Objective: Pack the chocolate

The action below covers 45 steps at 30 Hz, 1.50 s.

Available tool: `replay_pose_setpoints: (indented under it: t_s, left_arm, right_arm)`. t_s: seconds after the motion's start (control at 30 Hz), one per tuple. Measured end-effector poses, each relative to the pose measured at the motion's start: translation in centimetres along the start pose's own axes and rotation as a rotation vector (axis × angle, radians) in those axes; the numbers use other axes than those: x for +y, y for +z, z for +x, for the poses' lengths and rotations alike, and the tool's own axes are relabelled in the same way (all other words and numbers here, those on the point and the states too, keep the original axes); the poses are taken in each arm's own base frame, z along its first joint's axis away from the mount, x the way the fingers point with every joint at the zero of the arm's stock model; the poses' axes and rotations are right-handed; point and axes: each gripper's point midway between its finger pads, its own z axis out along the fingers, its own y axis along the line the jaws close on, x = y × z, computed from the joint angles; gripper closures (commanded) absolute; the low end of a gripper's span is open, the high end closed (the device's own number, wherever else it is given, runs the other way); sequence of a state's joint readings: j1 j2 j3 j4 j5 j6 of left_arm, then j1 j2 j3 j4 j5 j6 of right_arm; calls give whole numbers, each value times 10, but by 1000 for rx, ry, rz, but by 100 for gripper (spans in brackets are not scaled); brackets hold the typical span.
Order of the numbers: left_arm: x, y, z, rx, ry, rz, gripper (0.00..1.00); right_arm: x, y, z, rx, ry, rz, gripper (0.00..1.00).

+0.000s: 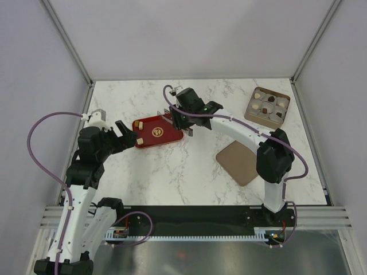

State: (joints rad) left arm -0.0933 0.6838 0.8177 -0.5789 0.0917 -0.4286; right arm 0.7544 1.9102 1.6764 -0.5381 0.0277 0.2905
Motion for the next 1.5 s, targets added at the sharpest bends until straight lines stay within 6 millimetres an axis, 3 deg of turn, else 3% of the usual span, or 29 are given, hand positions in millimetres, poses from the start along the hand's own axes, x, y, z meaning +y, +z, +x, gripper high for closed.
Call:
replay_pose_setpoints:
  t_s: [0.27,0.5,0.63,0.87,1.5]
  left_arm:
    - [2,-4,-6,-32,2,-12,5]
    - [3,-4,-6,-36,2,-19,5]
    - [3,-4,-6,-36,2,-19,5]
    - [3,-3,-6,-35,1,-20,5]
    - [3,-3,-6,-33,1,-21,5]
  right_arm:
    - [84,8,27,26,-85,-182,49]
    - [123,13,43,33,-149,-262,47]
    - [124,19,54,48,-173,-251,47]
    - [109,32,67,69,-193,-190,47]
    - [107,44,82,101,-225,-178,49]
